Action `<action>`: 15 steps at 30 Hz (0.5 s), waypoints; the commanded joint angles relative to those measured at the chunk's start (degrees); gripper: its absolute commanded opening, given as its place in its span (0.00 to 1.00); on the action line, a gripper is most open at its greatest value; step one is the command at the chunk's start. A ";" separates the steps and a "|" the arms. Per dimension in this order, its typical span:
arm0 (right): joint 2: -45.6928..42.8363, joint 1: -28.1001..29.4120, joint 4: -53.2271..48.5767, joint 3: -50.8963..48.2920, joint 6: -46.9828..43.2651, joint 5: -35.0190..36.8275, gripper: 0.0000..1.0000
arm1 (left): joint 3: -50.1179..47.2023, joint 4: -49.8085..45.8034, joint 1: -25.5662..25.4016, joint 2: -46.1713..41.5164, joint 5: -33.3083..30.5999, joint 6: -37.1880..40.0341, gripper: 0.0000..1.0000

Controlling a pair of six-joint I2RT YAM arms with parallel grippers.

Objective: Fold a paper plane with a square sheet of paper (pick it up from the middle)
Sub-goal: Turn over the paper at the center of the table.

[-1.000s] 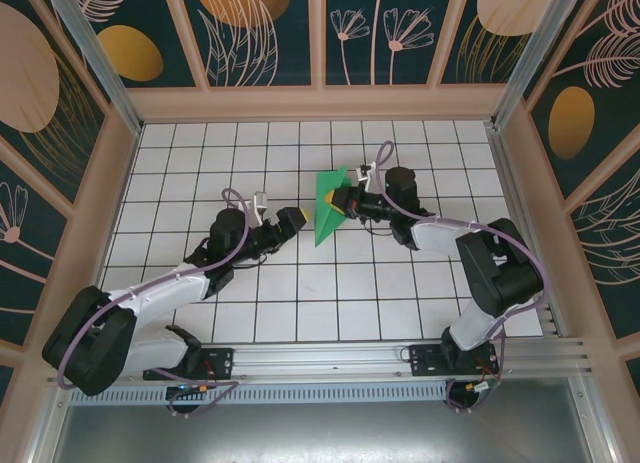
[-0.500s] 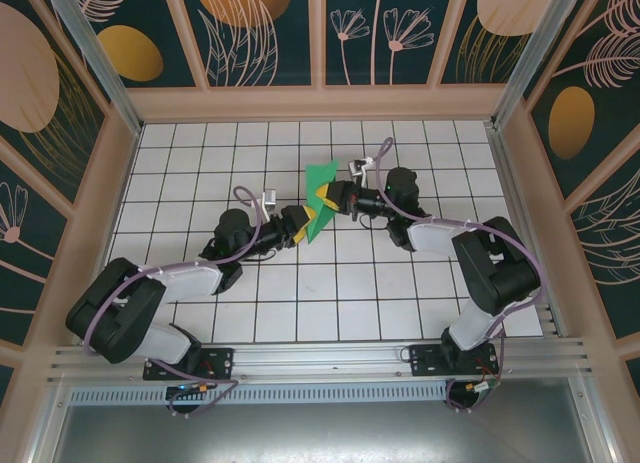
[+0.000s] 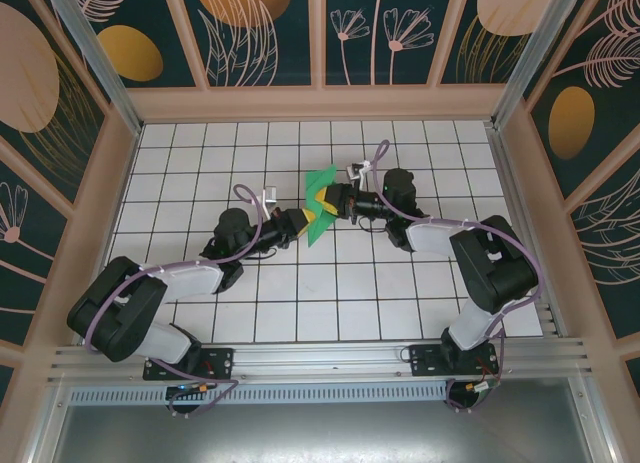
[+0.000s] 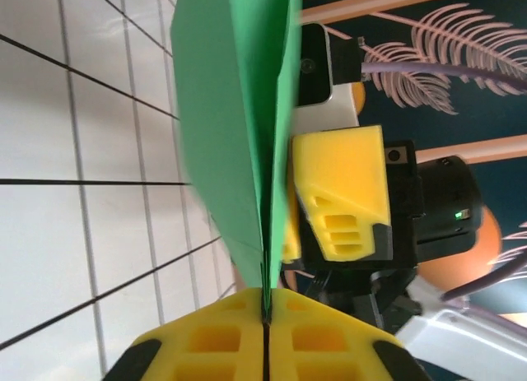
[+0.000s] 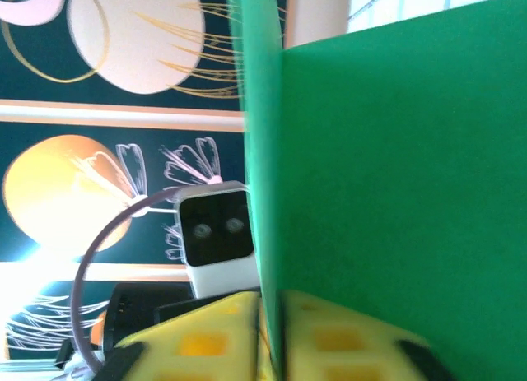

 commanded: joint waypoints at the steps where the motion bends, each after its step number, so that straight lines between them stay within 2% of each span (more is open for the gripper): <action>1: -3.49 -0.78 -14.72 1.90 -11.01 1.53 0.36 | 3.05 -11.00 0.28 -2.76 -1.82 7.98 0.07; 3: -6.17 -1.05 -27.13 3.93 -19.22 6.92 0.49 | 5.26 -22.09 0.24 -4.29 -4.77 13.74 0.07; 5: -8.83 -1.03 -36.51 5.31 -25.72 13.61 0.57 | 8.00 -34.48 0.25 -6.18 -9.40 20.20 0.07; 7: -11.42 -1.05 -43.05 6.02 -30.51 20.09 0.63 | 11.64 -48.42 0.25 -7.55 -17.03 26.44 0.07; 10: -14.41 -1.05 -47.05 5.18 -34.05 27.77 0.70 | 17.29 -65.08 0.16 -7.79 -28.18 32.43 0.08; 15: -18.40 -1.02 -46.45 0.96 -33.80 35.77 0.78 | 25.39 -84.11 -1.06 -6.02 -45.43 36.02 0.09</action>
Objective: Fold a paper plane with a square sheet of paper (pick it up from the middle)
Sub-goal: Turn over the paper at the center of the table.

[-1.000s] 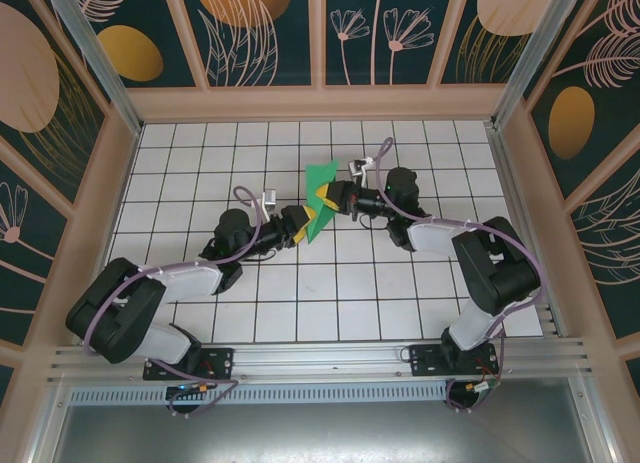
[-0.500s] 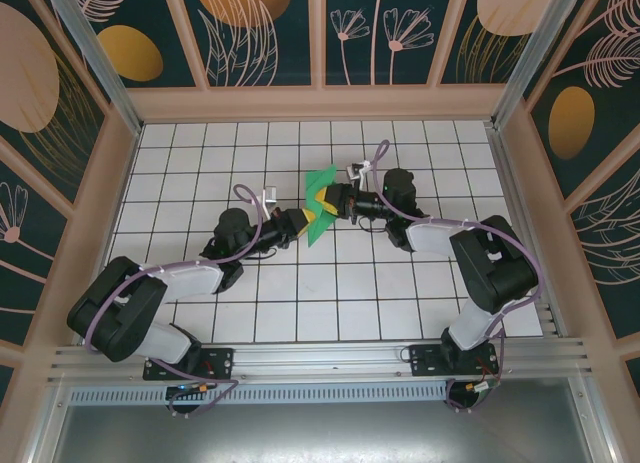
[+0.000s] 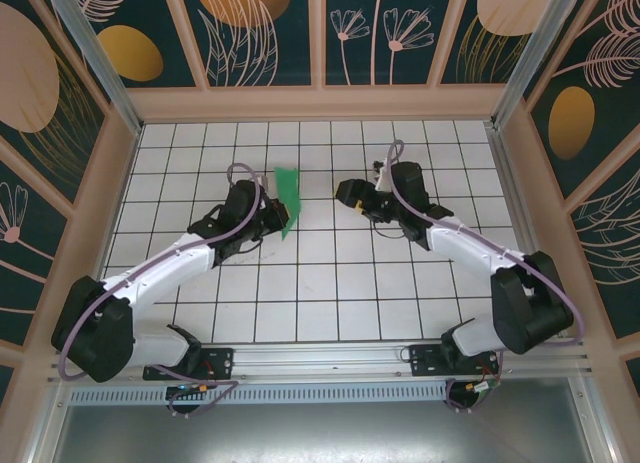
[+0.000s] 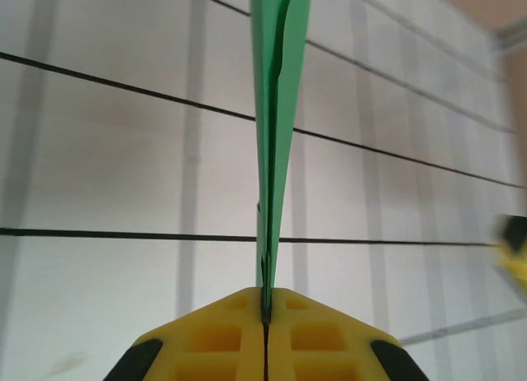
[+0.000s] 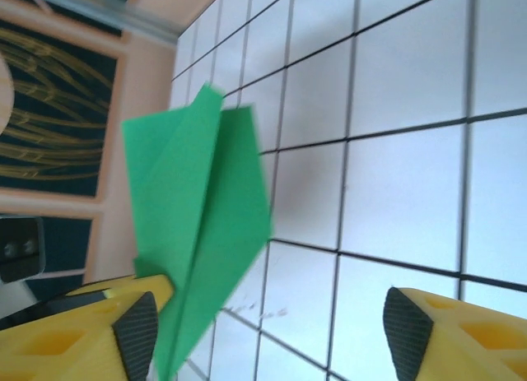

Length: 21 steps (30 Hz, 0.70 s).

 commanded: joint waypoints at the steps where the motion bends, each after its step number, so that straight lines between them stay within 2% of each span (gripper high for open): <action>1: -2.78 -0.13 -3.87 -3.26 -2.91 9.77 0.79 | 5.51 -23.22 -1.46 1.52 -18.75 6.03 0.10; 4: -3.56 -0.08 -3.41 -4.72 -1.71 12.71 0.81 | 9.24 -30.90 -3.44 4.61 -28.19 4.61 0.10; 7: -3.50 -0.06 -4.09 -4.84 -0.39 15.44 0.81 | 10.36 -33.95 -5.66 9.04 -32.46 2.83 0.11; 10: -4.02 0.09 -3.84 -5.59 1.88 18.98 0.81 | 11.24 -32.47 -7.66 14.03 -32.08 1.80 0.11; 13: -4.53 0.16 -3.19 -6.36 4.14 21.69 0.81 | 11.63 -26.64 -8.79 17.61 -26.56 2.92 0.17; 15: -4.44 0.27 -3.50 -6.11 4.94 22.40 0.81 | 11.05 -20.61 -8.82 18.16 -20.66 4.34 0.29; 18: -4.22 0.39 -3.62 -6.00 6.15 22.98 0.80 | 10.58 -13.26 -8.71 17.66 -13.75 6.59 0.56; 20: -3.84 0.67 -3.71 -5.88 6.94 23.16 0.80 | 10.64 -10.22 -8.15 17.32 -10.69 7.92 0.68; 21: -3.51 0.88 -3.67 -5.65 7.07 23.04 0.80 | 10.51 -8.67 -7.61 17.00 -8.33 8.65 0.71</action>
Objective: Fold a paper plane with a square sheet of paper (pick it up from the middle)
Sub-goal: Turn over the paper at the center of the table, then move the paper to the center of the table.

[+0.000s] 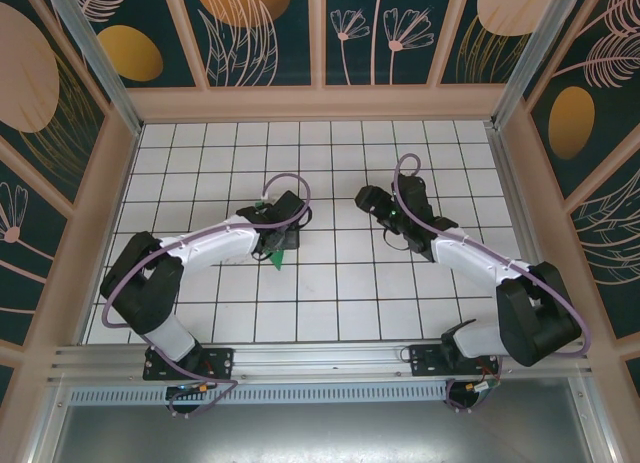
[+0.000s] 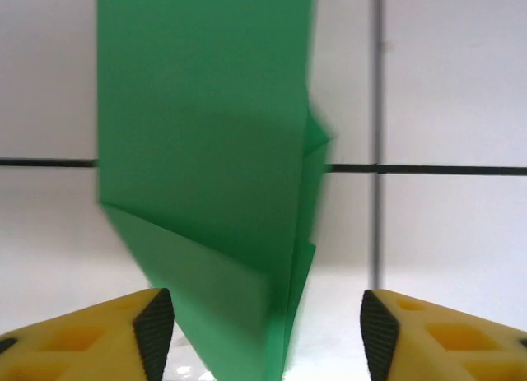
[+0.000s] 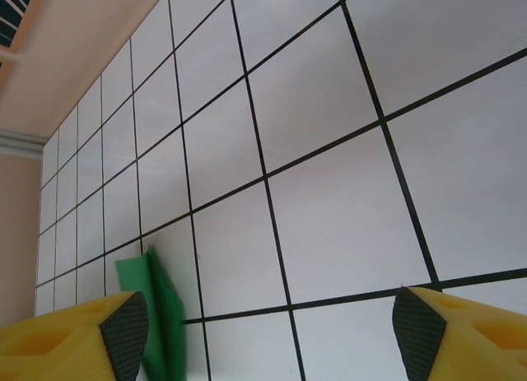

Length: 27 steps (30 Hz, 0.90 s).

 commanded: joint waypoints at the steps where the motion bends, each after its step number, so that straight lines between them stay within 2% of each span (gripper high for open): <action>1: 0.01 1.05 0.21 0.13 2.13 1.91 0.80 | 0.11 9.14 1.49 -1.90 9.80 3.47 0.73; 5: 3.40 5.68 -1.12 3.11 1.97 3.42 0.79 | -2.86 14.80 6.67 -6.14 18.02 3.75 0.81; 8: 7.56 10.83 -1.22 6.42 2.91 3.60 0.75 | -8.02 17.77 10.90 -11.37 20.12 3.17 0.88; 10: 11.32 15.24 -0.82 9.25 3.65 4.73 0.71 | -11.10 18.95 13.60 -15.06 18.61 2.22 0.92; 14: 21.17 23.10 -2.34 18.47 5.35 4.13 0.54 | -16.34 18.52 18.56 -21.53 14.87 0.11 0.98; 17: 27.00 27.37 -3.93 24.43 6.01 4.44 0.45 | -20.12 17.91 22.46 -25.38 12.92 -1.78 0.99; 20: 31.98 28.84 -4.69 28.38 7.15 4.13 0.40 | -24.09 17.74 25.55 -28.86 11.15 -3.98 0.98; 21: 33.72 28.87 -5.27 29.86 7.27 1.79 0.39 | -25.03 17.35 26.23 -29.87 10.29 -4.55 0.99; 27: 42.16 28.70 -10.41 37.51 5.08 -1.36 0.38 | -29.36 16.96 28.03 -34.12 9.28 -7.33 0.98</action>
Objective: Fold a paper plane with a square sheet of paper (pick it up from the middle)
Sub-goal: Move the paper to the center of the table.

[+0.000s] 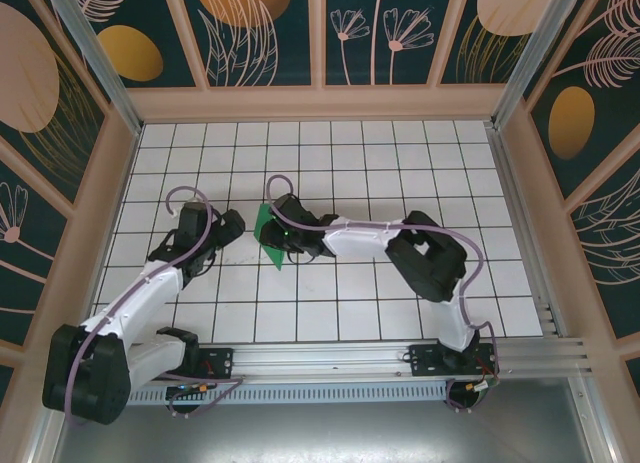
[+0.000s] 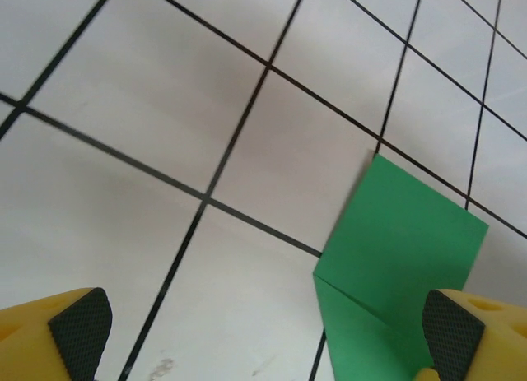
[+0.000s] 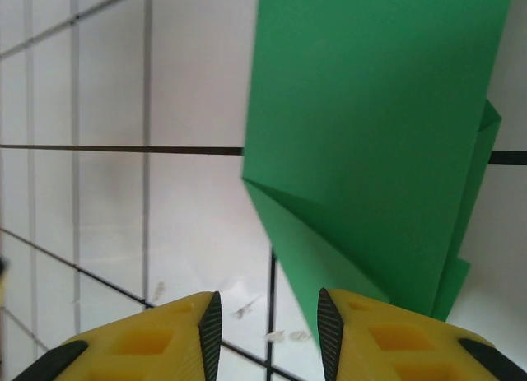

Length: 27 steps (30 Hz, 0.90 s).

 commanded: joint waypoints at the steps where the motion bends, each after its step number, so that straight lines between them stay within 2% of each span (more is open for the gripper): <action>1: 3.42 -0.43 -5.34 3.83 -1.46 -2.19 0.39 | -1.89 0.20 0.52 -2.18 -1.06 -2.75 0.99; 4: 4.69 -1.45 -8.18 4.45 -4.38 -4.02 0.39 | -2.77 1.01 0.51 -2.56 0.60 -2.83 0.98; 7: 3.95 -2.88 -12.10 2.74 -11.54 -5.53 0.39 | -3.47 2.75 0.52 -3.07 3.18 -1.99 0.99; 12: -1.59 -5.59 -16.64 -6.39 -33.45 -5.08 0.38 | -2.78 4.44 0.48 -3.22 7.09 -0.07 0.98; 17: -8.04 -9.75 -15.42 -12.37 -44.96 -9.02 0.32 | -4.54 9.35 0.52 -3.35 12.54 -0.55 0.99; 20: -13.96 -11.71 -12.20 -13.47 -41.74 -9.86 0.33 | -5.15 11.65 0.52 -2.85 15.63 -1.00 0.98; 23: -19.05 -12.78 -6.65 -15.33 -30.71 -11.21 0.40 | -5.65 13.40 0.44 -2.13 18.72 -1.84 0.99; 25: -20.45 -12.51 -4.23 -16.29 -22.99 -9.59 0.43 | -6.64 15.60 0.36 -1.72 21.27 -3.45 0.98; 27: -20.90 -12.00 -4.04 -16.74 -15.49 -4.73 0.44 | -7.89 18.20 0.18 -1.64 23.02 -5.30 0.98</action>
